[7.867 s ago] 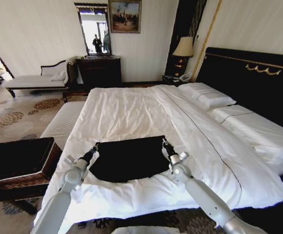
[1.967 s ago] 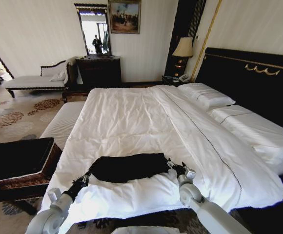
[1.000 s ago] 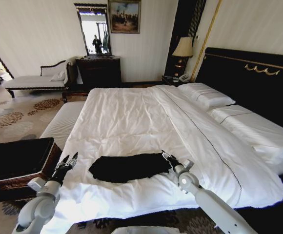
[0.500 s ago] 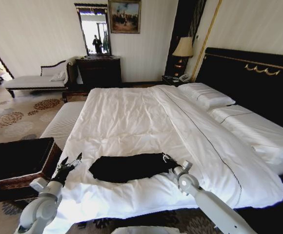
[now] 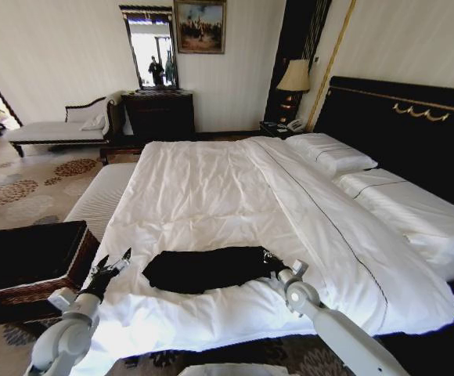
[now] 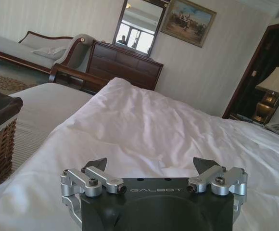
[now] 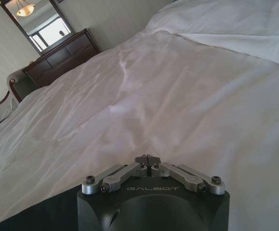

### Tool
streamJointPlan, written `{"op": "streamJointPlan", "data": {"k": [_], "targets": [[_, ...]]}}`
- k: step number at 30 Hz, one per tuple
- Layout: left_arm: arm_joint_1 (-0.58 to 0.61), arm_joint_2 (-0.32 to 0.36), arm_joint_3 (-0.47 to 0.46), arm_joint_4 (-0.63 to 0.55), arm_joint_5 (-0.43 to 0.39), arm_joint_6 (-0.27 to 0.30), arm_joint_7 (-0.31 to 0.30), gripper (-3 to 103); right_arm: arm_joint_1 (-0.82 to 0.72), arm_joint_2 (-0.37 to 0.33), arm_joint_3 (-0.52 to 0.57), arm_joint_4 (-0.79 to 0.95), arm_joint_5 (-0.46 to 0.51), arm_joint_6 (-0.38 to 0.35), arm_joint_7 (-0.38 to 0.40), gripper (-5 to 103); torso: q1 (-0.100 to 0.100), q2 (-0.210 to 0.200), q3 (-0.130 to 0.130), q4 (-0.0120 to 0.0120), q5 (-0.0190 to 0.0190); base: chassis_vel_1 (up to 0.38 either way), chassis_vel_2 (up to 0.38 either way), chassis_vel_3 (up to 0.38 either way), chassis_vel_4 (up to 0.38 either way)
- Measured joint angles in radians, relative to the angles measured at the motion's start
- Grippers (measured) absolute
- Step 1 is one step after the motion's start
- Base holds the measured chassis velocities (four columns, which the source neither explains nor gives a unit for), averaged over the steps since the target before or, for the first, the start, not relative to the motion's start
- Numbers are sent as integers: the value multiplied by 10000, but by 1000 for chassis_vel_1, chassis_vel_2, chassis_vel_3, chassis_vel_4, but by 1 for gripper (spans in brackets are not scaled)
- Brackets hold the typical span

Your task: Fold the clothes on the bed and place them into the basket.

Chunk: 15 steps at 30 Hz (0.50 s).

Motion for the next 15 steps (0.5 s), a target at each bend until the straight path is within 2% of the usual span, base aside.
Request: {"op": "streamJointPlan", "data": {"k": [7,8,9,11,14,15], "targets": [[-9,-29,-60,-29,-26,11,-25,100,-120,-31,88,132,-141,106,-5,-2,1,0,0,-1,0,0,0,0,0],[22,-36,-61,-56,-19,12,-26,100,-142,-32,96,164,-144,113,-23,8,1,0,0,-1,0,0,0,0,0],[51,-49,-60,-81,-10,13,-30,100,-150,-31,97,172,-144,117,-29,14,0,0,0,0,0,0,0,0,0],[56,-52,-61,-86,-8,13,-30,100,-151,-30,97,173,-144,118,-30,14,0,0,0,0,0,0,0,0,0],[122,-104,-52,-146,61,14,-33,100,-164,-7,70,173,-142,129,-71,30,0,0,0,0,0,0,0,0,0],[122,-104,-52,-146,61,14,-33,100,-164,-7,70,173,-142,129,-71,30,0,0,0,0,0,0,0,0,0]]}}
